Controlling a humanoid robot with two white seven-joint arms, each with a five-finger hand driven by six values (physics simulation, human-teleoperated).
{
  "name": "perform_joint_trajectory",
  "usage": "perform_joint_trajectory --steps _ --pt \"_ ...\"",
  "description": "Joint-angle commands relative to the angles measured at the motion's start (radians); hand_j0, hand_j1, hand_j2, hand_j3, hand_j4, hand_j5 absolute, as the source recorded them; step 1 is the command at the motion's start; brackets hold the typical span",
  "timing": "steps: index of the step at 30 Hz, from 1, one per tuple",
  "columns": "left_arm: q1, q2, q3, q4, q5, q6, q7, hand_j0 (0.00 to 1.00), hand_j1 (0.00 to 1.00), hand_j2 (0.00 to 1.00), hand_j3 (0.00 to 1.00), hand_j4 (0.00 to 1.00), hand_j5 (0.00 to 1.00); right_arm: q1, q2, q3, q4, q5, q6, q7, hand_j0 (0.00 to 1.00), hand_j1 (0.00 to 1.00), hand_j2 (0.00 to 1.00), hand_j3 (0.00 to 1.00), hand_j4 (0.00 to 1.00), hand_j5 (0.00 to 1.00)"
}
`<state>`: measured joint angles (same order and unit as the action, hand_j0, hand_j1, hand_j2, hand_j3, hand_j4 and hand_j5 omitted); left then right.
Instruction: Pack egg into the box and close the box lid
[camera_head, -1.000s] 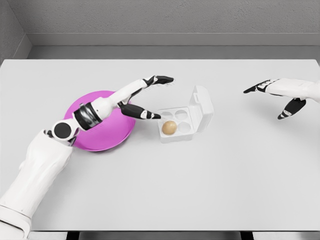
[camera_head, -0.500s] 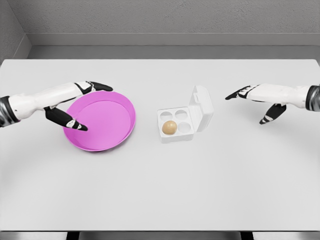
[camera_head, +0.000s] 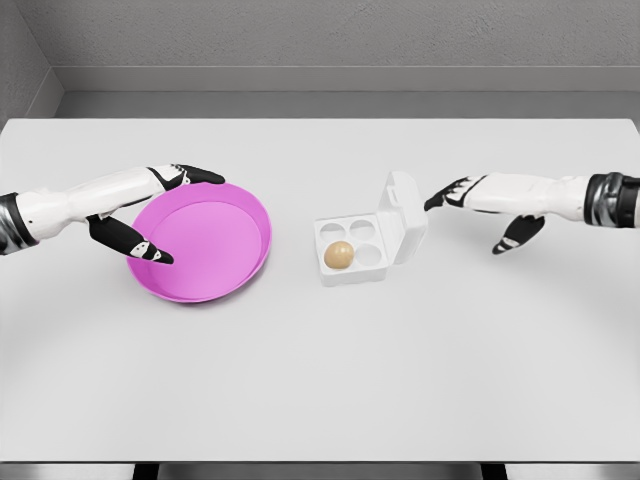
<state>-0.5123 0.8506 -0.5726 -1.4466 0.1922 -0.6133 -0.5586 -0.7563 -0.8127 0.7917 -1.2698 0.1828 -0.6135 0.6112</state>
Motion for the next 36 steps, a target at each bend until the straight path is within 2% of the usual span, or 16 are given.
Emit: perform_joint_trajectory --steps 1,8,14,19,28,36 --pt "0.000 0.001 0.000 0.000 0.009 0.002 0.000 1.00 1.00 1.00 1.00 1.00 1.00 0.000 -0.003 0.000 -0.032 -0.006 0.003 0.000 1.00 1.00 1.00 1.00 1.00 1.00" --pt "0.000 0.005 0.002 0.002 0.010 0.002 0.002 1.00 1.00 1.00 1.00 1.00 1.00 -0.005 -0.014 -0.005 -0.102 -0.006 0.003 0.000 1.00 1.00 1.00 1.00 1.00 1.00" --pt "-0.002 0.005 0.002 0.005 0.012 0.002 0.000 1.00 1.00 1.00 1.00 1.00 1.00 -0.028 -0.031 -0.009 -0.128 -0.006 0.003 0.000 1.00 1.00 1.00 1.00 1.00 1.00" --pt "-0.002 0.004 0.002 0.006 0.010 0.002 0.002 1.00 1.00 1.00 1.00 1.00 1.00 -0.029 -0.034 -0.009 -0.198 -0.006 0.003 0.000 1.00 1.00 1.00 1.00 1.00 1.00" --pt "-0.002 0.001 0.002 0.008 0.010 0.002 0.000 1.00 1.00 1.00 1.00 1.00 1.00 -0.026 -0.016 -0.008 -0.220 -0.006 0.003 0.000 1.00 1.00 1.00 1.00 1.00 1.00" --pt "-0.002 0.004 0.002 0.008 0.010 0.002 0.002 1.00 1.00 1.00 1.00 1.00 1.00 -0.026 0.032 -0.002 -0.220 -0.006 0.003 0.000 1.00 1.00 1.00 1.00 1.00 1.00"
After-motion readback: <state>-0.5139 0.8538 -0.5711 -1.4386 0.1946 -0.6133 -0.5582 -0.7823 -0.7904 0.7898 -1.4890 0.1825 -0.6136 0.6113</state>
